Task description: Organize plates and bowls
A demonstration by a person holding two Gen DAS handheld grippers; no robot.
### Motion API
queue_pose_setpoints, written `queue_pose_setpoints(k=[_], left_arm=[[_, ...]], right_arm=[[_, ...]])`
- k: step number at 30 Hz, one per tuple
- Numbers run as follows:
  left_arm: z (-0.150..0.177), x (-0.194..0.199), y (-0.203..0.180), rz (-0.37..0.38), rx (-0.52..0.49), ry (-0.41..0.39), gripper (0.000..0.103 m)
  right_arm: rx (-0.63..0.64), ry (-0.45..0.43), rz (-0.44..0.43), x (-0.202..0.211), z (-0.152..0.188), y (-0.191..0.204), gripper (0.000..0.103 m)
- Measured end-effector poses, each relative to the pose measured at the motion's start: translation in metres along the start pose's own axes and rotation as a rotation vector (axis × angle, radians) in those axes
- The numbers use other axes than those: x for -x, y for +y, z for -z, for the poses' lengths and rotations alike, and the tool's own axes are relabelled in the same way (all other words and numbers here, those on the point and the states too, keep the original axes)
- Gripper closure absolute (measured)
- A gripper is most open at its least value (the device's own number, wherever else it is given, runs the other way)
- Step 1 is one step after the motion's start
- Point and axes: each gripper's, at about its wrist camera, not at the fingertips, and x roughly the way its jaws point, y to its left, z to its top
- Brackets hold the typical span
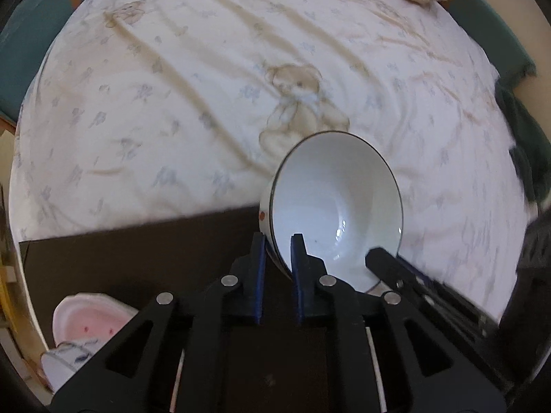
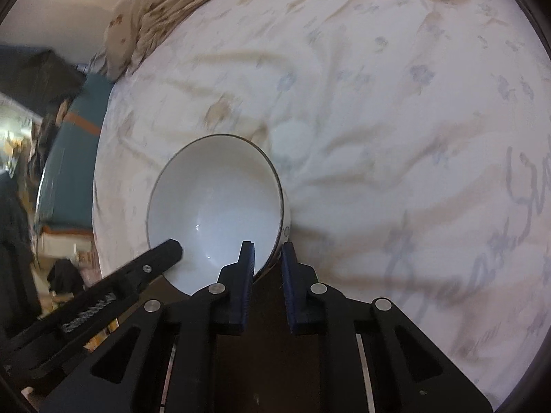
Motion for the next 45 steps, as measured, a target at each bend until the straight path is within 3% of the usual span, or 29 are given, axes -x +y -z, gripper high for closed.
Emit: queue_pose_setpoints(k=[8, 12, 17, 22, 32, 34, 39, 45], left_arm=[[0.056, 0.005, 0.005, -0.001, -0.018, 0.071, 0.091], [0.071, 0.005, 0.006, -0.028, -0.028, 0.088, 0.09], [0.063, 0.014, 0.021, -0.032, 0.031, 0.026, 0.09], [0.045, 0.019, 0.013, -0.053, -0.013, -0.019, 0.09], [0.022, -0.006, 0.022, -0.11, 0.016, -0.011, 0.089], [0.019, -0.016, 0.029, -0.113, 0.023, 0.025, 0.089], [0.013, -0.031, 0.038, -0.056, 0.067, 0.064, 0.089], [0.012, -0.051, 0.028, -0.09, 0.012, 0.103, 0.089]], right_arm=[[0.024, 0.072, 0.03, -0.001, 0.046, -0.002, 0.086], [0.03, 0.06, 0.033, 0.007, 0.058, -0.004, 0.087], [0.004, 0.039, 0.008, 0.019, 0.056, -0.004, 0.087], [-0.058, 0.038, -0.053, 0.024, 0.047, -0.009, 0.083], [-0.085, 0.064, -0.063, 0.011, 0.035, -0.007, 0.083], [-0.078, 0.06, -0.065, 0.011, 0.032, -0.004, 0.083], [-0.034, 0.083, -0.022, -0.003, 0.028, 0.004, 0.083], [0.017, 0.134, 0.05, -0.028, 0.031, 0.009, 0.083]])
